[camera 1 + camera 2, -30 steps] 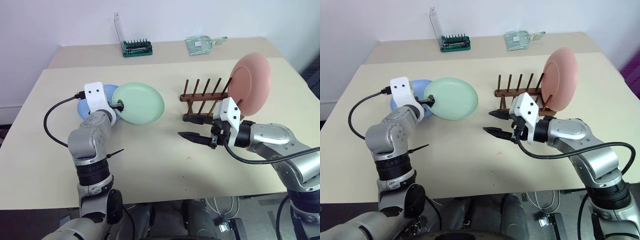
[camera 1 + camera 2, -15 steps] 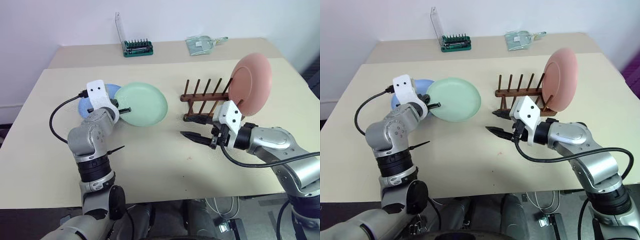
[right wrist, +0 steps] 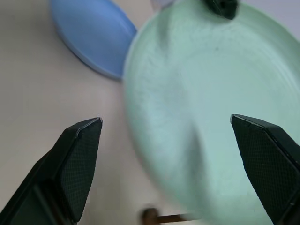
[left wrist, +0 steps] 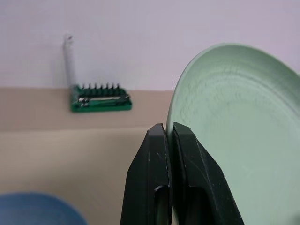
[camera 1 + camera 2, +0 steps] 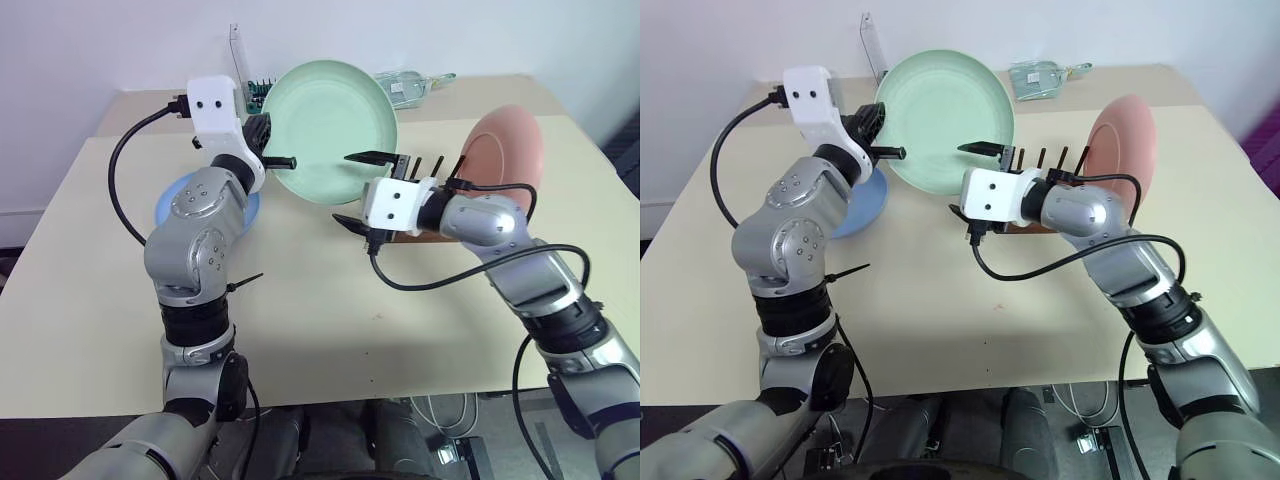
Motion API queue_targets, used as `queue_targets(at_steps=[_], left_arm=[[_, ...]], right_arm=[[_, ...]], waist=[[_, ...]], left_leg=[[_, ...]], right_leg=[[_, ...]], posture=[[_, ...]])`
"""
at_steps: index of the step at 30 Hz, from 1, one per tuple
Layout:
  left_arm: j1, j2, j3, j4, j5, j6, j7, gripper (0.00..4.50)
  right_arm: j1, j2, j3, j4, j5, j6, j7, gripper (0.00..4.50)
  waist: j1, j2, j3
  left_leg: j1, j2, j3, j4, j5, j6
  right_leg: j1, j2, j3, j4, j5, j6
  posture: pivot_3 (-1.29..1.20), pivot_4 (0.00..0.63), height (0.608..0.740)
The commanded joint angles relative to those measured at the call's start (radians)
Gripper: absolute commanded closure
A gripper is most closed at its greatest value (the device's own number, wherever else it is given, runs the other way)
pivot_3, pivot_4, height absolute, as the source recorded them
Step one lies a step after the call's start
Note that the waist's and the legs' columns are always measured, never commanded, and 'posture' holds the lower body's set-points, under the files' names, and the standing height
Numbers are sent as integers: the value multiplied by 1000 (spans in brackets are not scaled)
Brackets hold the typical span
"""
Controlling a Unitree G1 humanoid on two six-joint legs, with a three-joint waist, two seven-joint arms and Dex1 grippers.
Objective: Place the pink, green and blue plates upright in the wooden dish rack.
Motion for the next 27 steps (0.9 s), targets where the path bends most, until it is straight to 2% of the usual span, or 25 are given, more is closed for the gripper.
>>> queue_targets(at_steps=[1, 2, 4, 9, 13, 16, 18, 20, 24, 27], left_arm=[[-24, 1, -19, -57, -22, -16, -5, 4500], [-23, -2, -21, -61, -25, -14, -3, 4500], [-16, 1, -26, -67, -26, -8, 2, 4500], [-7, 5, -29, -66, -30, -4, 0, 4500], [-3, -4, -18, -70, -59, 2, -12, 4500], [-54, -77, 119, -60, -149, -15, 54, 3494], [-124, -99, 240, -20, -192, -103, 134, 2495], [-165, -61, 300, 25, -186, -175, 173, 1508], [-138, 56, 276, 73, -138, -264, 135, 1508], [-19, 189, 177, 122, -75, -267, 30, 1508]], right_arm=[[-16, 14, 19, 41, -95, -112, -11, 550], [-7, 13, 23, 47, -115, -134, -9, 880], [7, 18, 17, 51, -142, -153, -15, 1842], [27, 24, 1, 52, -211, -188, -42, 4474], [46, 20, -8, 56, -269, -213, -65, 4474], [64, 13, -30, 53, -285, -220, -71, 4500], [78, 3, -61, 52, -277, -223, -70, 4500], [98, 2, -116, 46, -217, -228, -67, 4500], [133, 13, -257, -1, -15, -161, -8, 4500], [97, 46, -445, -63, 295, 67, 44, 4500]], waist=[[-1, 0, 0], [-2, 0, 0], [-4, 0, 0], [-13, 0, 0], [-24, 0, 0], [-24, 0, 0], [-24, -1, 0], [-27, -1, 0], [-27, 0, 0], [-27, 0, 0]], left_leg=[[0, 0, 0, 0, 0, 0], [0, 0, 0, 0, 0, 0], [0, 0, 0, 0, 0, 0], [0, 0, 0, 0, 0, 0], [0, 0, -1, 0, 0, 0], [0, 0, -1, -1, 0, 0], [0, 0, -1, 0, 0, 0], [0, 0, -1, 0, 0, -1], [1, 0, 0, -3, 1, -1], [1, 0, -1, -2, 1, -1]], right_leg=[[0, 0, 0, 0, 0, 0], [0, 0, 0, 0, 0, 0], [0, 0, 0, 0, 0, 0], [0, 0, 0, 0, 0, 0], [0, 0, 0, 0, 0, 0], [0, 1, 0, 0, 0, 0], [0, 1, 0, 0, 0, 0], [0, 1, 0, 0, 0, 0], [0, 1, 0, -1, 0, 0], [0, 1, 0, -1, 0, 0]], posture=[[0, 150, 740], [0, 150, 740], [0, 150, 740], [0, 150, 740], [0, 150, 740], [0, 150, 740], [0, 150, 740], [0, 150, 740], [0, 150, 740], [0, 150, 740]])
